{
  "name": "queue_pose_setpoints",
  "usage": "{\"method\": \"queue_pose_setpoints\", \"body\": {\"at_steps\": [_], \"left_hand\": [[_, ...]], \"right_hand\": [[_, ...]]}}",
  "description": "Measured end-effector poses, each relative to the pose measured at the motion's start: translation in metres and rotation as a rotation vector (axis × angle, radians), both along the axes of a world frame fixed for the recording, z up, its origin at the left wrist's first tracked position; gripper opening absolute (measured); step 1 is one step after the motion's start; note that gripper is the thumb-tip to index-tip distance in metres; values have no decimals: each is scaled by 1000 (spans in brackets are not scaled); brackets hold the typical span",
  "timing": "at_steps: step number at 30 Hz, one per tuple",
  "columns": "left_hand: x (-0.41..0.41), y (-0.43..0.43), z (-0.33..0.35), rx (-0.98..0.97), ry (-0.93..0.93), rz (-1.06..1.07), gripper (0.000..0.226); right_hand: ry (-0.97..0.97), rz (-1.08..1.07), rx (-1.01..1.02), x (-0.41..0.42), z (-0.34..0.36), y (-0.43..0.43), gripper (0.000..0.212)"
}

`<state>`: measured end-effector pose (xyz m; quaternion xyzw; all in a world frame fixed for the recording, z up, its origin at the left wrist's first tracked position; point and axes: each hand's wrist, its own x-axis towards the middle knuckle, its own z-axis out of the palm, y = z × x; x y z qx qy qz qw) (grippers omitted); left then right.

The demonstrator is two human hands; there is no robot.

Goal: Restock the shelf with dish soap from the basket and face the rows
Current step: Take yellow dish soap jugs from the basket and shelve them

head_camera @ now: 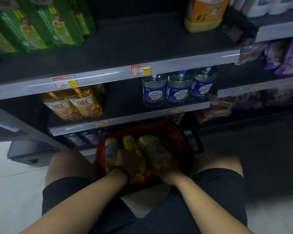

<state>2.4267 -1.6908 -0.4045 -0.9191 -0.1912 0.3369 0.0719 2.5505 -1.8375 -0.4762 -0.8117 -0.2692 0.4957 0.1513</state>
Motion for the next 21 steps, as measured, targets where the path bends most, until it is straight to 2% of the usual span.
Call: {"method": "queue_pose_setpoints", "body": {"at_steps": [2,3,5,8,12,15,18,21], "left_hand": [[3,-2,-1,25,-5,-23,47],[3,-3,0,22,-8,-32,43],[1,0,-1,29,-31,-84,39],[-7,9,10,28,-52,-163,39],[-29,37,19,48,-95,-127,44],[-41,58,23,-39,-238,-22,51],[-44,66,28,-160,-417,36,49],[-44,69,39,-294,-570,136,47]], "right_hand": [[26,19,1,-1,-11,1,112],[36,22,2,-2,-8,2,109],[9,34,10,-5,2,3,83],[-10,46,23,-4,12,3,80],[-67,21,29,-2,11,-2,70],[-81,6,63,-3,12,-3,83],[-95,-31,145,-2,0,0,103],[-105,10,227,2,-2,9,114]]}}
